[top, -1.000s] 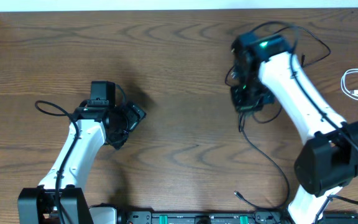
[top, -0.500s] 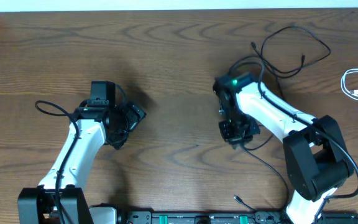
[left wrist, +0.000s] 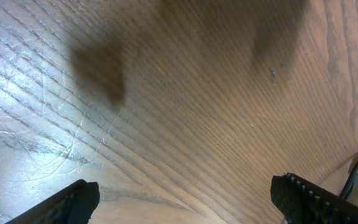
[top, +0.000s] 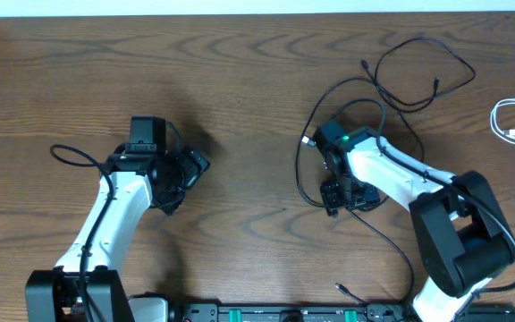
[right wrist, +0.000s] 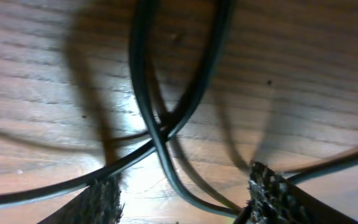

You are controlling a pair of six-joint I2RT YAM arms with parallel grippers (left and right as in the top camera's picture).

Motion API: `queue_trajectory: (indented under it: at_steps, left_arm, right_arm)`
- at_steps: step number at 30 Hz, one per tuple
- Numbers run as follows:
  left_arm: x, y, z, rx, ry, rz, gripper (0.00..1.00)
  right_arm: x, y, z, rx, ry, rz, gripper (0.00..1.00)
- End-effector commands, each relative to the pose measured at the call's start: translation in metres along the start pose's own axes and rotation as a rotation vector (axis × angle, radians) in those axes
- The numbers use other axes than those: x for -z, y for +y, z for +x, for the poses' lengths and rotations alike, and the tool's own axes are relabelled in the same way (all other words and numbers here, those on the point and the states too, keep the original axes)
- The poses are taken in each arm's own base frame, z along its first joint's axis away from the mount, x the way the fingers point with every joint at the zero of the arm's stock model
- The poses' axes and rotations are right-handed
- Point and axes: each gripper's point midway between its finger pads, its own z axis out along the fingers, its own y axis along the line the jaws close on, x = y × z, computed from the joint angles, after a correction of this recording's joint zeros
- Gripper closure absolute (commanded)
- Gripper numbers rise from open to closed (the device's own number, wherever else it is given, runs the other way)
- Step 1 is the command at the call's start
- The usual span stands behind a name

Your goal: Untangle cables

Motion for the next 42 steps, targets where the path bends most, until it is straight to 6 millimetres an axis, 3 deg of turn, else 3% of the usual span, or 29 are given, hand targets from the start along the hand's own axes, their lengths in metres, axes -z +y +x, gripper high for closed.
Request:
queue_trajectory:
  at_steps: [1,2,5,9,12,15,18,24,27,29,31,33,38,42]
  left_arm:
    - [0.004,-0.001,-0.004,-0.006,-0.020,0.000,0.07]
    - [0.004,-0.001,-0.004,-0.006,-0.020,0.000,0.07]
    - [0.004,-0.001,-0.004,-0.006,-0.020,0.000,0.07]
    - [0.004,-0.001,-0.004,-0.006,-0.020,0.000,0.07]
    - [0.004,-0.001,-0.004,-0.006,-0.020,0.000,0.07]
    - [0.004,-0.001,-0.004,-0.007,-0.020,0.000,0.07]
    - [0.004,-0.001,-0.004,-0.006,-0.020,0.000,0.07]
    - [0.004,-0.001,-0.004,-0.006,-0.020,0.000,0.07]
    - [0.004,-0.001,-0.004,-0.006,-0.020,0.000,0.07]
    - [0.004,-0.001,-0.004,-0.006,-0.020,0.000,0.07]
    - [0.004,-0.001,-0.004,-0.006,-0.020,0.000,0.07]
    - [0.004,-0.001,-0.004,-0.006,-0.020,0.000,0.07]
    - [0.004,-0.001,-0.004,-0.006,-0.020,0.000,0.07]
    - [0.004,-0.001,-0.004,-0.006,-0.020,0.000,0.07]
  right_arm:
    - [-0.027,0.001,0.014,-0.042,0.057,-0.011,0.39]
    - [-0.027,0.001,0.013,-0.073,0.056,-0.010,0.50]
    - [-0.027,0.003,0.007,-0.103,0.029,-0.019,0.99]
    - [-0.022,0.011,-0.008,-0.102,-0.021,-0.058,0.99]
    - [0.000,0.015,-0.027,-0.087,-0.075,-0.078,0.99]
    - [0.040,0.025,-0.050,-0.031,-0.162,-0.122,0.99]
    - [0.098,0.042,-0.078,0.060,-0.299,-0.211,0.99]
    - [0.235,0.063,-0.133,0.153,-0.673,-0.321,0.99]
    - [0.290,0.067,-0.145,0.199,-0.823,-0.339,0.99]
    - [0.311,0.067,-0.147,0.216,-0.876,-0.342,0.99]
    - [0.321,0.066,-0.146,0.227,-0.892,-0.339,0.99]
    - [0.315,0.065,-0.141,0.224,-0.859,-0.335,0.99]
    - [0.263,0.055,-0.102,0.207,-0.603,-0.289,0.99]
    - [0.223,0.058,-0.090,0.215,-0.497,-0.269,0.96]
